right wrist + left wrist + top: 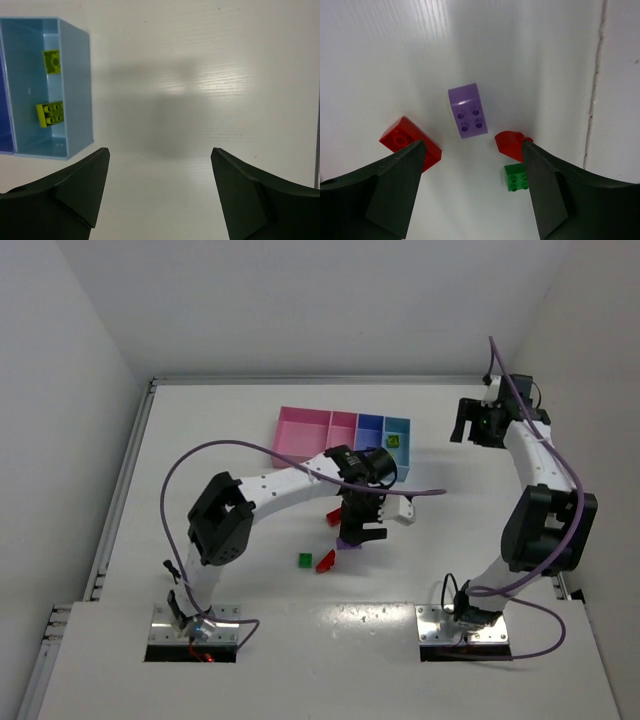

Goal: Sort the legos into containers by color

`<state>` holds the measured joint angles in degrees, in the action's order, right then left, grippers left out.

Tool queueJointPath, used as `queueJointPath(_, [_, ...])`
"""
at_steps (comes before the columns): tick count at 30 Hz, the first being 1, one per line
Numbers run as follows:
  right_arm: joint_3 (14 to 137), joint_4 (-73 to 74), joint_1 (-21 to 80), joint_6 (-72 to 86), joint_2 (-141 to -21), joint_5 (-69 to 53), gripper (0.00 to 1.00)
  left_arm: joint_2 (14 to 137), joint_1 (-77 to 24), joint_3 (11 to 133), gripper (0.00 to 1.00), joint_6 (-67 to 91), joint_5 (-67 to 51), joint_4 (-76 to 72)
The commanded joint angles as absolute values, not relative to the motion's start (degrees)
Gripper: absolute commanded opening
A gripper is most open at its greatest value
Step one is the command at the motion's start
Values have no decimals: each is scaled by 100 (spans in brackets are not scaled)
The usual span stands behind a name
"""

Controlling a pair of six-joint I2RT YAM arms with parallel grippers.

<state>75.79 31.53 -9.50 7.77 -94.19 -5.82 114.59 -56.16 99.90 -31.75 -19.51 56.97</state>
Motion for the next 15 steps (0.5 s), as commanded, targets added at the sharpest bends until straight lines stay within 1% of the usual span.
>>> queueJointPath(1, [7682, 3225, -1133, 765, -9237, -1132, 83, 11619, -5633, 10335, 83, -3428, -1442, 6249])
queueJointPath(4, [7682, 3226, -1195, 765, -9237, -1239, 83, 11794, -5634, 10388, 80, -3341, -1318, 6249])
queueJointPath(9, [7795, 3226, -1195, 765, -9298, -1292, 83, 11927, -5687, 10389, 80, -3287, -1213, 6196])
queueJointPath(15, [7796, 3226, -1195, 765, -9352, -1345, 83, 12041, -5809, 10161, 79, -3340, -1467, 6056])
